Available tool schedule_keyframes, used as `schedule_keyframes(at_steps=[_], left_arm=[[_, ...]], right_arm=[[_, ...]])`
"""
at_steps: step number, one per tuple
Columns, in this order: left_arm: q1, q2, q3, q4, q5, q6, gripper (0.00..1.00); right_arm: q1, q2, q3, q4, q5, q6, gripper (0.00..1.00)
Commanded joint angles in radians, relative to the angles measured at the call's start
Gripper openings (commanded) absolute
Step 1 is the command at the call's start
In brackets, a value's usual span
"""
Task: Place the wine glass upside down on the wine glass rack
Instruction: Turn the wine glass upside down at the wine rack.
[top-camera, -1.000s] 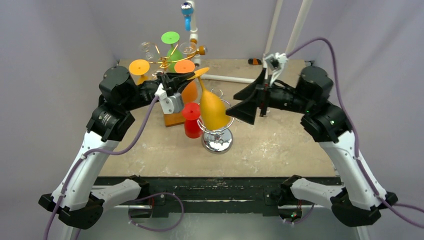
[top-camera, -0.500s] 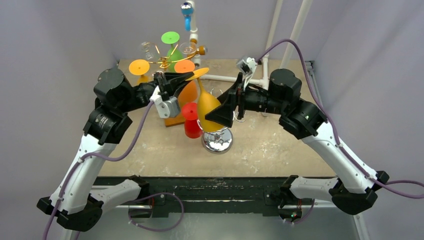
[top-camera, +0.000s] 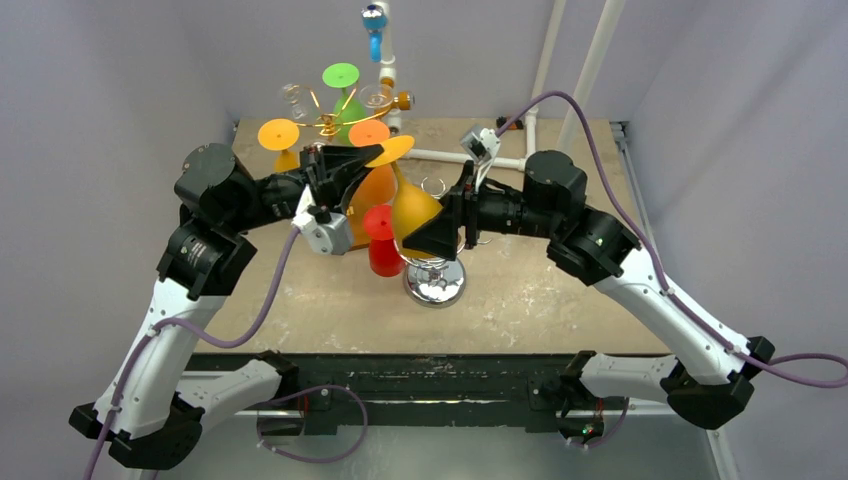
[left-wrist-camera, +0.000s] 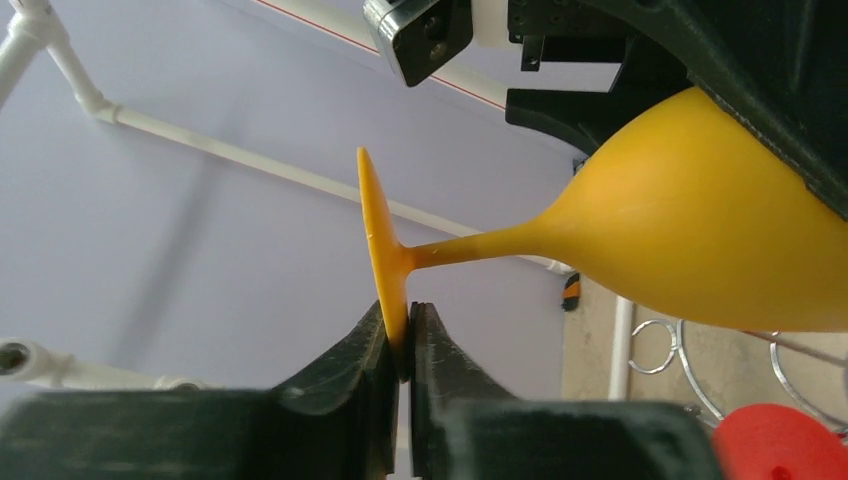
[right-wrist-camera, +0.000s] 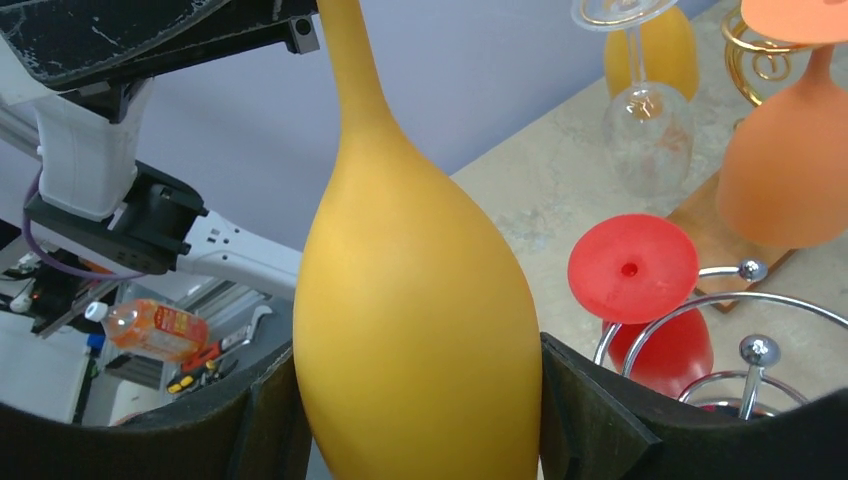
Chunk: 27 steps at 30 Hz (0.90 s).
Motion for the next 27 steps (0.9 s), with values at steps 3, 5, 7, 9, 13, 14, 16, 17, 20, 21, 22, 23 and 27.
schedule_keyframes(at_steps=[3, 5, 7, 9, 13, 14, 16, 17, 20, 21, 22, 23, 27], left_arm=[[-0.002, -0.041, 0.003, -0.002, 0.061, 0.026, 0.73], [-0.002, -0.046, 0.008, -0.028, 0.045, 0.016, 0.96], [-0.002, -0.043, 0.029, -0.071, 0.021, -0.006, 1.0], [-0.001, -0.04, 0.05, -0.106, -0.017, -0.059, 1.0], [-0.002, -0.048, 0.068, -0.174, -0.087, -0.217, 1.0], [-0.001, -0.052, 0.062, -0.177, -0.107, -0.271, 1.0], [-0.001, -0.063, 0.05, -0.192, -0.142, -0.368, 1.0], [-0.001, -0.068, 0.041, -0.199, -0.162, -0.411, 1.0], [-0.002, -0.091, 0.003, -0.212, -0.174, -0.48, 1.0], [-0.001, -0.101, -0.01, -0.212, -0.173, -0.484, 1.0], [-0.002, -0.109, -0.026, -0.207, -0.171, -0.492, 1.0], [-0.001, -0.118, -0.034, -0.2, -0.171, -0.502, 1.0], [-0.001, -0.126, -0.036, -0.199, -0.169, -0.519, 1.0]], right_arm=[[0.0, -0.084, -0.002, 0.017, 0.163, -0.025, 0.57], [0.0, -0.116, -0.017, -0.014, 0.213, -0.055, 0.55], [-0.001, -0.16, -0.046, -0.046, 0.288, -0.083, 0.55], [-0.001, -0.219, -0.091, -0.078, 0.378, -0.094, 0.55], [-0.001, -0.369, -0.249, -0.101, 0.586, -0.097, 0.56], [0.0, -0.399, -0.288, -0.114, 0.643, -0.091, 0.57], [0.0, -0.455, -0.369, -0.12, 0.727, -0.083, 0.59], [0.0, -0.479, -0.41, -0.111, 0.758, -0.081, 0.59], [0.0, -0.528, -0.526, -0.077, 0.825, -0.089, 0.6], [-0.001, -0.542, -0.56, -0.059, 0.844, -0.089, 0.6], [-0.001, -0.557, -0.591, -0.038, 0.859, -0.092, 0.6], [-0.001, -0.575, -0.621, -0.017, 0.88, -0.091, 0.6], [0.0, -0.644, -0.711, 0.037, 0.929, -0.087, 0.6]])
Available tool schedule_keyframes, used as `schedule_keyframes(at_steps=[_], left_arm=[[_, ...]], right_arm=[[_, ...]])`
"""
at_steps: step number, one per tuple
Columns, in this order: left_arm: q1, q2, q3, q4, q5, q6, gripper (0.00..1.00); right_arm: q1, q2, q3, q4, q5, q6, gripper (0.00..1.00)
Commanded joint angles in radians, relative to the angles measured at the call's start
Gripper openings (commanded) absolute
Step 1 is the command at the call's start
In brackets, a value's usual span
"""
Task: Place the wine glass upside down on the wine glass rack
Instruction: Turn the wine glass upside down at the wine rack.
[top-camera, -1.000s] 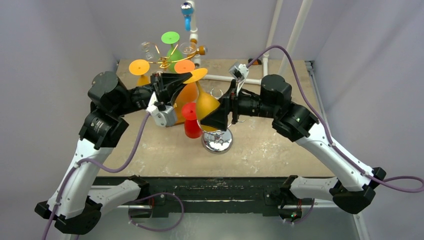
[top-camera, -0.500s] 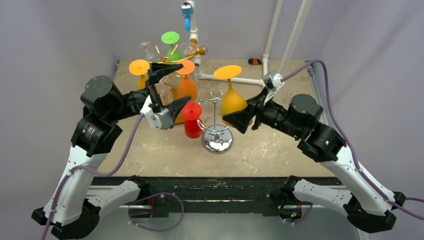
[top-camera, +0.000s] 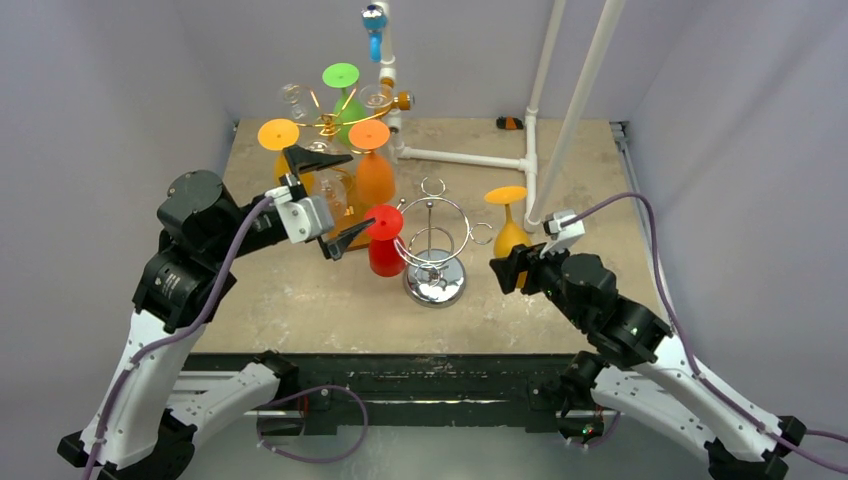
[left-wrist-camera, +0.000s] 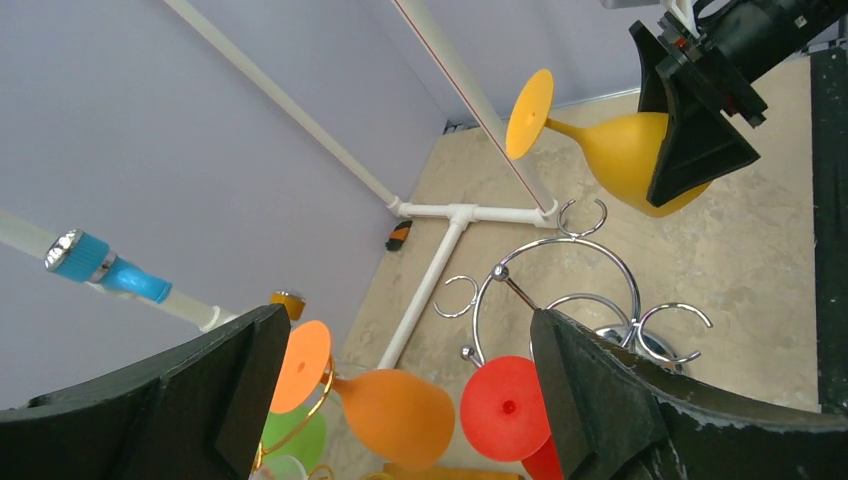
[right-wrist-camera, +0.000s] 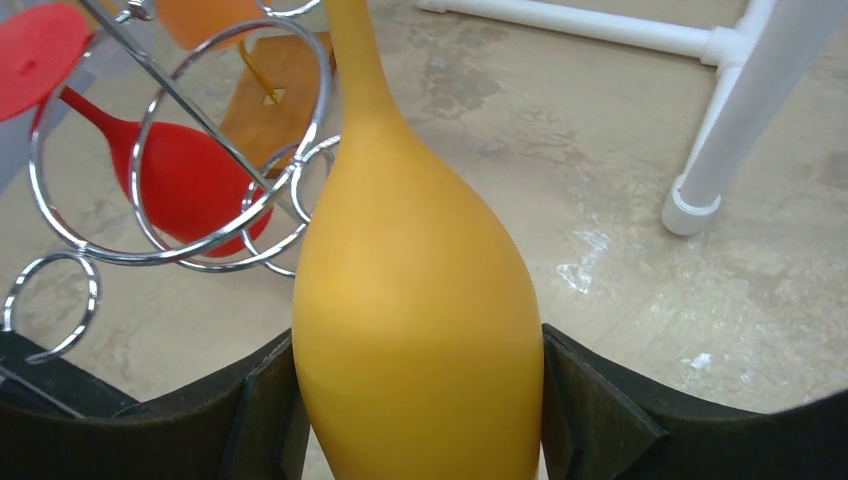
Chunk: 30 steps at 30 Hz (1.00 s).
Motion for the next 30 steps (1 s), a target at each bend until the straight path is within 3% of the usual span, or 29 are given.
schedule_keyframes(at_steps=[1, 30], left_arm=[[-0.001, -0.011, -0.001, 0.008, -0.019, -0.076, 1.0], [-0.002, -0.036, -0.042, 0.008, -0.015, -0.074, 1.0]], right_arm=[[0.0, -0.079, -0.06, 0.115, 0.119, -0.008, 0.6], [0.0, 0.007, -0.378, 0.493, 0.086, 0.067, 0.58]])
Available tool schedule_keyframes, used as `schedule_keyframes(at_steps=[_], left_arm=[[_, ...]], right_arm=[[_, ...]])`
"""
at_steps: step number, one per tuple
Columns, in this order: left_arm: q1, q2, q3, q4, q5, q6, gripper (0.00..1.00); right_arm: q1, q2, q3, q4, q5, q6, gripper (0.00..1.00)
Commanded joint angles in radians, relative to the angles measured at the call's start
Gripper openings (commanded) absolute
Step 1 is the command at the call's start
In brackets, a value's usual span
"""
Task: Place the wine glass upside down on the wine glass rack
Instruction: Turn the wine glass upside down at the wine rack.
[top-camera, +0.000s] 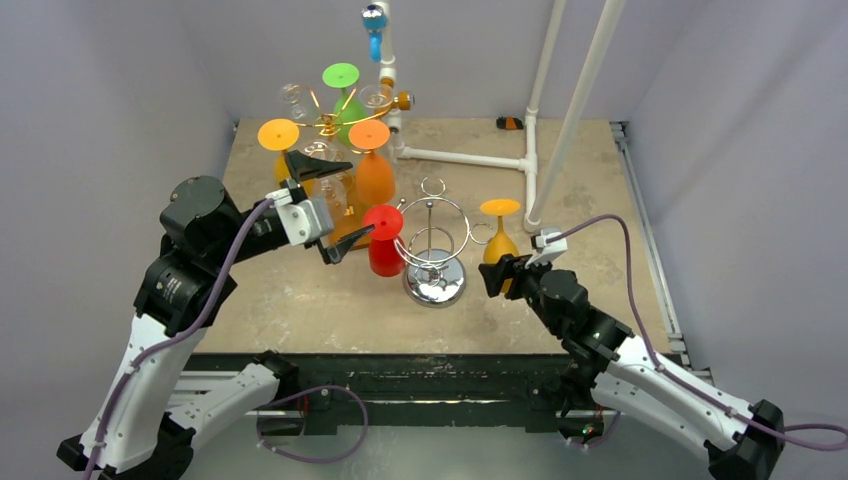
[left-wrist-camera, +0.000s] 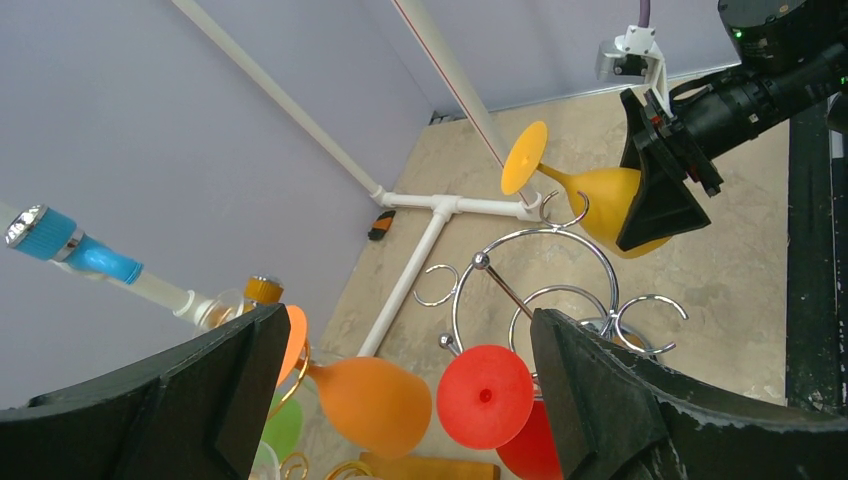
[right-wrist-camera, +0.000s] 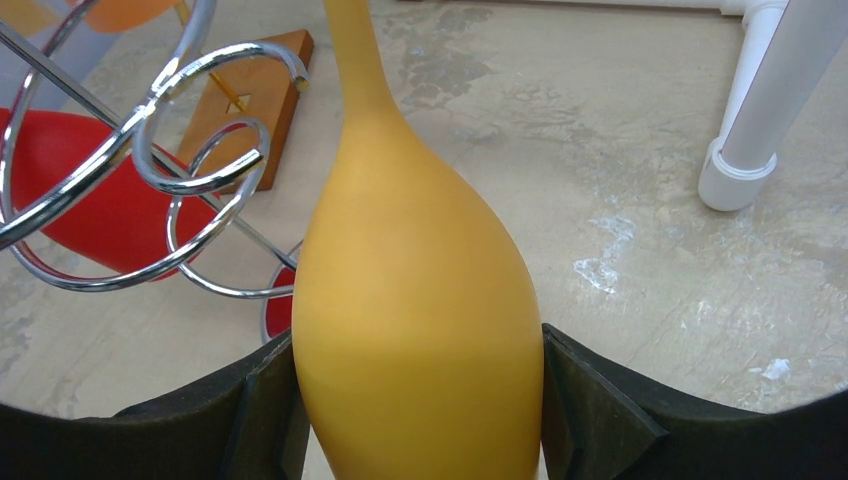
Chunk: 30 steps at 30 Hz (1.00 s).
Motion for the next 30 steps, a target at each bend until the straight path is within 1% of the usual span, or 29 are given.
schedule_keyframes(at_steps=[1, 15, 24, 30], left_arm=[[-0.001, -0.007, -0.002, 0.014, -0.011, -0.024, 1.0], [-0.001, -0.008, -0.017, 0.016, -0.011, -0.02, 1.0], [-0.001, -0.016, -0.017, 0.014, -0.007, -0.011, 1.0], [-0.001, -0.019, -0.019, 0.009, -0.007, -0.006, 1.0]], right_arm=[[0.0, 0.021, -0.029, 0.129, 0.011, 0.008, 0.58], [0.0, -0.001, -0.093, 0.231, -0.04, -0.014, 0.57], [0.0, 0.087, -0.083, 0.297, -0.084, -0.042, 0.58], [0.0, 0.111, -0.089, 0.323, -0.091, -0.055, 0.59]])
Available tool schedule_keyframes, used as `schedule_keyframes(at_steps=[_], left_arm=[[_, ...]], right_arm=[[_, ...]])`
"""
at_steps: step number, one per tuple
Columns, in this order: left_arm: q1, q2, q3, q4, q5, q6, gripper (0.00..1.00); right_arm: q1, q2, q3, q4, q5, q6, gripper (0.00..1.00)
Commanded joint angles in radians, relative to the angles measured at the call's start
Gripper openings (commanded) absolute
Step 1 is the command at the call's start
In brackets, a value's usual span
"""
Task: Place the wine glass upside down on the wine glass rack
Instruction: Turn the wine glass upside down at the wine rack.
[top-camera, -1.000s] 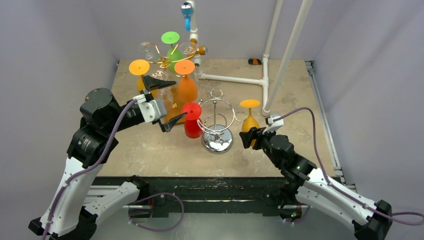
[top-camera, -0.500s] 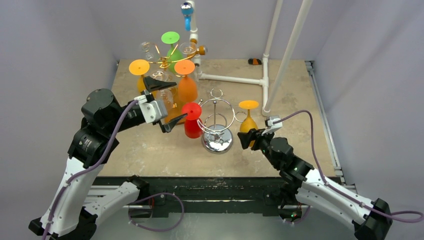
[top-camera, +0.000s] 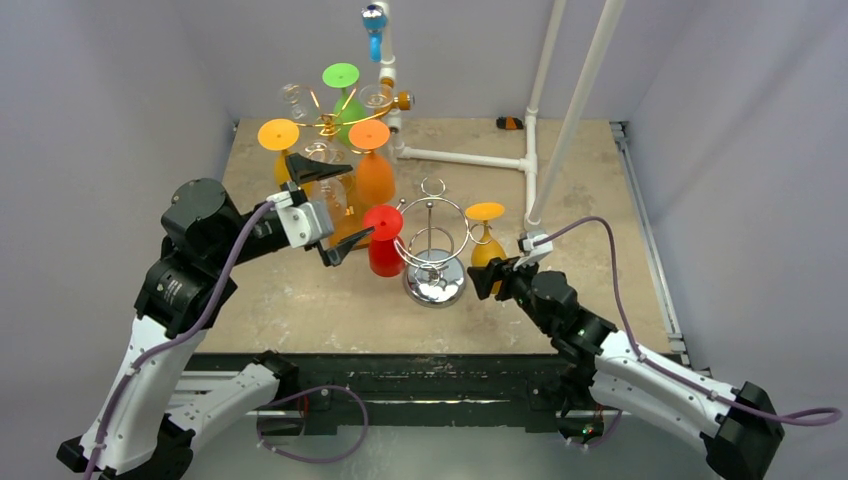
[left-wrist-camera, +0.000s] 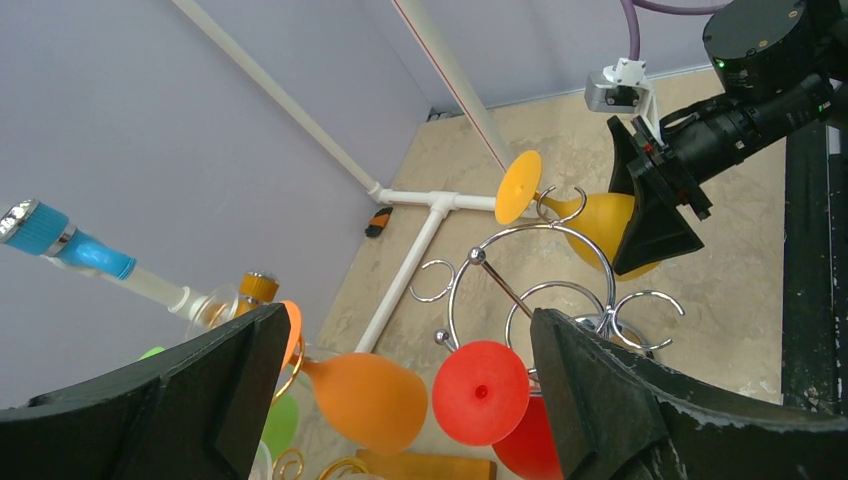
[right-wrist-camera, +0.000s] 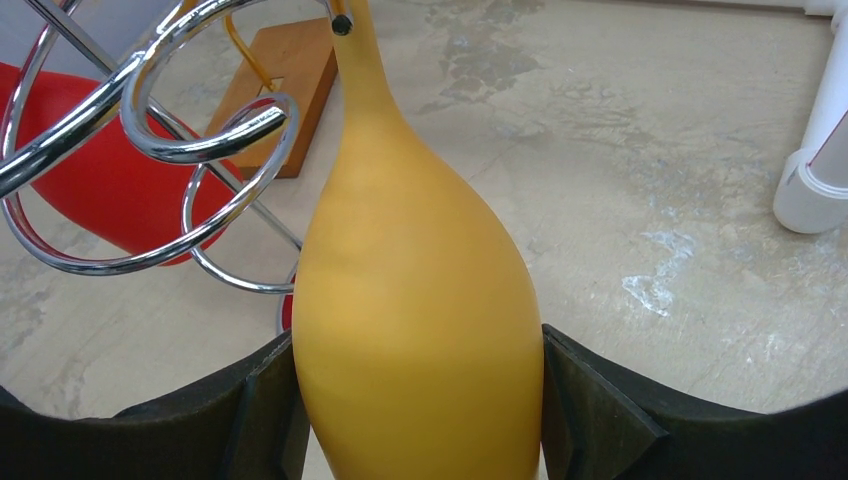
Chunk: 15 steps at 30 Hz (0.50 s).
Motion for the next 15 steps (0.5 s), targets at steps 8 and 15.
schedule_keyframes(at_steps=[8, 15], left_arm=[[-0.002, -0.007, -0.003, 0.008, -0.002, -0.003, 1.0], [-0.001, -0.008, -0.01, 0.003, 0.002, 0.007, 1.0]], right_arm=[[0.0, -0.052, -0.026, 0.098, 0.017, 0.014, 0.59], [0.0, -0.183, -0.073, 0.09, 0.078, 0.053, 0.58]])
